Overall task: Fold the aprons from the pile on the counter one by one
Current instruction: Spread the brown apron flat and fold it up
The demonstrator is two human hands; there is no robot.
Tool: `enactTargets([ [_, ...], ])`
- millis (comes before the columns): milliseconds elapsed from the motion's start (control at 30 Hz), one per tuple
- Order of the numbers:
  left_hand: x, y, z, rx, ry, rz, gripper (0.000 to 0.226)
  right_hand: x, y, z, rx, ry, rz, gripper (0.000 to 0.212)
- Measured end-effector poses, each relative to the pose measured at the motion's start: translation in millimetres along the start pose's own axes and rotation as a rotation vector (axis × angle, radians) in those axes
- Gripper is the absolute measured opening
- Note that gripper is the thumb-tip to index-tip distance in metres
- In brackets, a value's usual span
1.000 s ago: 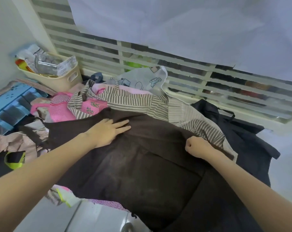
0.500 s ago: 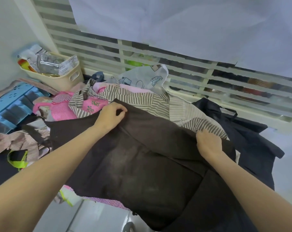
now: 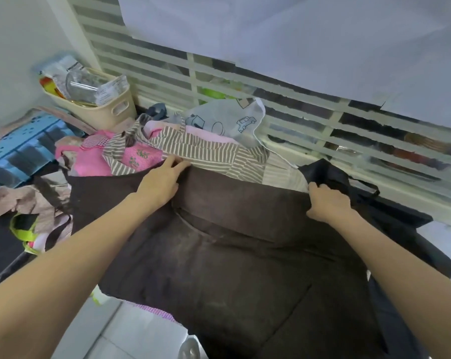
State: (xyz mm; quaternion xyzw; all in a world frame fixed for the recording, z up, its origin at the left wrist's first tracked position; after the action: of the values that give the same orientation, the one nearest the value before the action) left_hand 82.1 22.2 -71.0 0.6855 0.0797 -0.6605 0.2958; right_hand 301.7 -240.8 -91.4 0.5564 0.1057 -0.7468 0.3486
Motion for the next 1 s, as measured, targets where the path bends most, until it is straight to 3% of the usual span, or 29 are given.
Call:
enactTargets([
  [133,9.7,2.2,2.7,-0.037,-0.052,-0.085,0.070,1.2,15.6,-6.9,0.070,0.157,0.009,0.019],
  [233,15.1,12.2,12.4,-0.124,-0.035,-0.196,0.067,-2.8,18.3,2.5,0.094,0.304,-0.053,0.028],
  [300,14.3,24.1,23.3,-0.051,0.128,-0.286,0.062,-9.4,9.9,19.1,0.046,0.395,-0.058,0.036],
  [367,18.4,41.5,37.7,0.151,0.246,-0.313,0.056,-14.5,-12.4,44.0,-0.168,0.425,-0.068,0.032],
  [400,24.0,52.4,47.4,0.276,0.272,-0.308,0.054,-9.0,-27.4,61.2,-0.336,0.337,-0.071,0.031],
  [467,40.9,71.2,68.0,0.511,0.206,-0.242,0.051,14.1,-58.4,97.6,-0.660,0.003,-0.006,0.035],
  [567,65.3,84.0,97.5,0.693,0.055,-0.142,0.047,48.1,-78.6,142.4,-0.782,-0.388,0.244,0.058],
  [667,78.3,78.7,129.0,0.581,-0.154,-0.056,0.044,77.1,-88.2,173.3,-0.758,-0.425,0.580,0.085],
  [700,81.4,75.5,138.0,0.515,-0.228,-0.053,0.044,86.4,-92.6,180.1,-0.757,-0.356,0.667,0.080],
  [767,84.1,73.3,155.5,0.428,-0.336,-0.021,0.046,100.1,-99.2,193.1,-0.787,-0.191,0.718,0.049],
  [833,87.7,71.4,171.7,0.351,-0.438,0.123,0.051,96.2,-101.5,198.9,-0.803,-0.162,0.583,0.031],
  [900,92.9,77.5,187.0,0.282,-0.580,0.335,0.062,70.5,-97.7,192.0,-0.733,-0.185,0.269,0.021],
  [1000,102.1,102.7,205.7,0.159,-0.665,0.582,0.069,17.8,-87.0,176.9,-0.649,-0.048,-0.111,0.011],
])
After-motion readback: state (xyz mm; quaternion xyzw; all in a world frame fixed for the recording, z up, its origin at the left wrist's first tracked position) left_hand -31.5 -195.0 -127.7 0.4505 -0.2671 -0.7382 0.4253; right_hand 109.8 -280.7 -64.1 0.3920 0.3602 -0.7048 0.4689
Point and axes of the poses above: each hand's wrist, its own z-axis away from the middle knuckle, its own x-axis out of the palm, y = z × x, the point moved 4 cm from there along -z, towards the middle knuckle, and after that the axes turned 9 degrees about z, right-handed, at the moved point
